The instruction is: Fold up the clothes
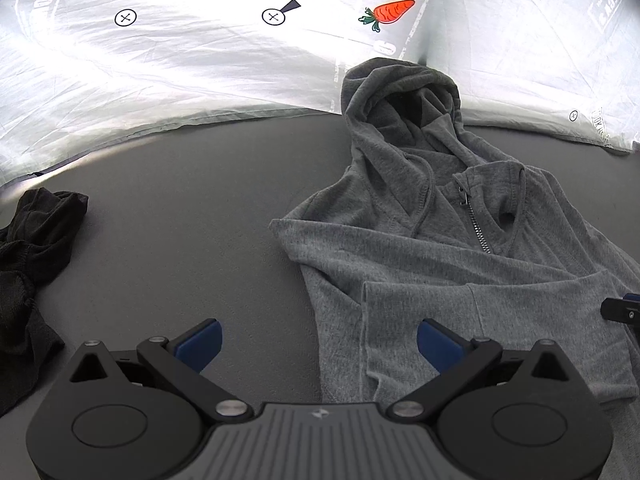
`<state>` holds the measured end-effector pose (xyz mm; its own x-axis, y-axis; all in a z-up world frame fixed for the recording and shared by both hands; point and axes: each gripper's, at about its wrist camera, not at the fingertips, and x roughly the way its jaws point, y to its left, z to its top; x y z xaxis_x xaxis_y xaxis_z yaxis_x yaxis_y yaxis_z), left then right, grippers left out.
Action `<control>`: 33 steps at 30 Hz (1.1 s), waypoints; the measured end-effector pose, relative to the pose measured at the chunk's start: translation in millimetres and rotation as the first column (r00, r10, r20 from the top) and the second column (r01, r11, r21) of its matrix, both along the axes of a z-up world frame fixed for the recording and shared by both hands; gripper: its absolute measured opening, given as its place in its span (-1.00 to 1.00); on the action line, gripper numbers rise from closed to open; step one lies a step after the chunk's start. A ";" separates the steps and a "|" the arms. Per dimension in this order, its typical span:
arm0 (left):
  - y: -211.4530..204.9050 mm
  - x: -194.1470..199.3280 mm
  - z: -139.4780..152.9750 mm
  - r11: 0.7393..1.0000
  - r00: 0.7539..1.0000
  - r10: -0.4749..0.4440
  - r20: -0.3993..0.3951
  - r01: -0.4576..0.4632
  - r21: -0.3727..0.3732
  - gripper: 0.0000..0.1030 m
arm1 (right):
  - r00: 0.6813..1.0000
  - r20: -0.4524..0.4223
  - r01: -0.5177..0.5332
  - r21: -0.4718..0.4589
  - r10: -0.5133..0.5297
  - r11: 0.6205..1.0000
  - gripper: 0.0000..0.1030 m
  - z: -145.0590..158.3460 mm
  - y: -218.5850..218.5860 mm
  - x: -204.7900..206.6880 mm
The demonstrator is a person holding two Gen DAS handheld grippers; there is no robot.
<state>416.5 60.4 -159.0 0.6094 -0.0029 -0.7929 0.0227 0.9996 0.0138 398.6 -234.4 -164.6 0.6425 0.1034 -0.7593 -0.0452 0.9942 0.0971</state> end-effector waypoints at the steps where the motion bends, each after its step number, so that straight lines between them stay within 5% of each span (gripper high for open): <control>1: 2.4 1.5 -0.9 1.000 1.000 0.010 0.001 -0.010 -0.002 0.99 | 1.000 -0.019 -0.025 -0.025 0.024 0.999 -0.63 -4.2 3.6 6.7; 2: 5.2 1.5 -2.0 1.000 1.000 0.024 -0.004 -0.025 -0.008 0.99 | 0.999 -0.019 -0.032 -0.056 0.031 0.998 -0.88 -5.5 6.8 10.2; 8: 16.2 -8.1 -4.8 0.996 0.996 0.085 -0.028 -0.086 -0.017 0.99 | 0.984 0.165 -0.042 -0.120 0.062 0.992 -0.93 29.1 12.7 10.5; 10: 14.6 -9.0 -5.8 0.997 0.996 0.082 -0.035 -0.083 -0.010 0.99 | 0.986 0.148 -0.052 -0.147 0.074 0.988 -0.90 23.9 13.3 21.3; 14: 4.4 -13.7 0.1 0.999 0.998 0.052 -0.032 -0.052 0.001 0.99 | 0.997 0.043 -0.048 -0.272 0.062 0.961 -0.36 -9.5 13.7 32.6; 16: -3.1 -20.3 9.2 1.000 1.000 0.025 -0.009 -0.025 -0.001 0.99 | 0.996 0.089 -0.005 -0.239 0.027 0.971 0.18 2.9 6.4 17.3; 18: -11.8 -26.6 16.9 0.999 1.000 -0.012 -0.006 0.012 -0.032 0.99 | 0.990 0.137 0.046 -0.174 -0.022 0.984 0.37 17.2 -3.7 -1.4; 21: -29.1 -34.7 22.3 0.995 0.997 -0.073 -0.029 0.071 -0.071 0.99 | 0.981 0.158 0.132 -0.091 -0.117 0.987 0.50 27.9 -21.7 -33.6; 27: -85.3 -51.9 25.5 0.967 0.964 -0.253 -0.084 0.248 -0.064 0.99 | 0.959 0.153 0.255 -0.098 -0.238 0.962 0.69 29.3 -42.5 -112.2; 33: -145.4 -66.5 25.9 0.937 0.939 -0.342 -0.041 0.337 -0.089 0.99 | 0.944 0.117 0.320 -0.087 -0.309 0.944 0.81 22.4 -61.8 -193.5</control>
